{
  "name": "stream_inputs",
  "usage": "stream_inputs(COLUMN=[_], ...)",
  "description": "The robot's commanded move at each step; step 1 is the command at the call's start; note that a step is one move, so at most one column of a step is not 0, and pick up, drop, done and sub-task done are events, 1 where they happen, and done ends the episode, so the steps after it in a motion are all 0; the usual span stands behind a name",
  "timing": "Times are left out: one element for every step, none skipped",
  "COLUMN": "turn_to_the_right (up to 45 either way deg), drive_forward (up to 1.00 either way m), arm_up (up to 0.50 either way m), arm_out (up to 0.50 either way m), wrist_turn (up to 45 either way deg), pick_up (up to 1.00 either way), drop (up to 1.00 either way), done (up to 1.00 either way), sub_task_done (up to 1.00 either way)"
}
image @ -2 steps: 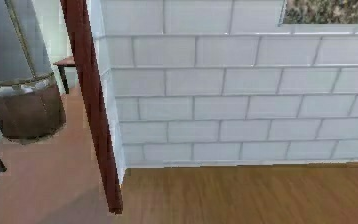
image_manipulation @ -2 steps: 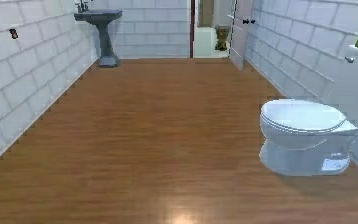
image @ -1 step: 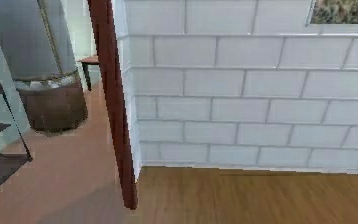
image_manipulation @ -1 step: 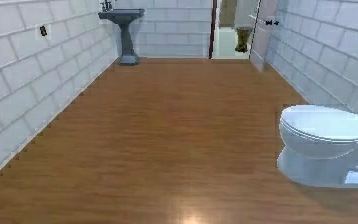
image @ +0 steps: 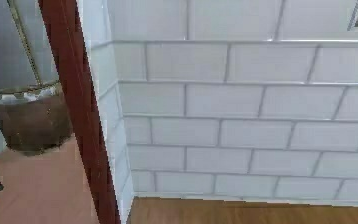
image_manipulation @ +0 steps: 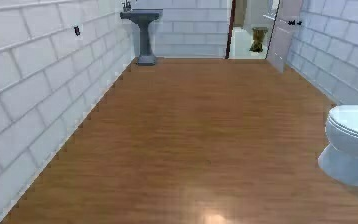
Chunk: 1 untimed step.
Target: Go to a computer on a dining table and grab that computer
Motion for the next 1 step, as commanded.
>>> stream_inputs(turn_to_the_right=[-36.0], drive_forward=[0.0], arm_up=[0.0], arm_out=[0.0], wrist_turn=[0.0], pick_up=[0.0], drop=[0.0], done=[0.0], sub_task_done=[0.0])
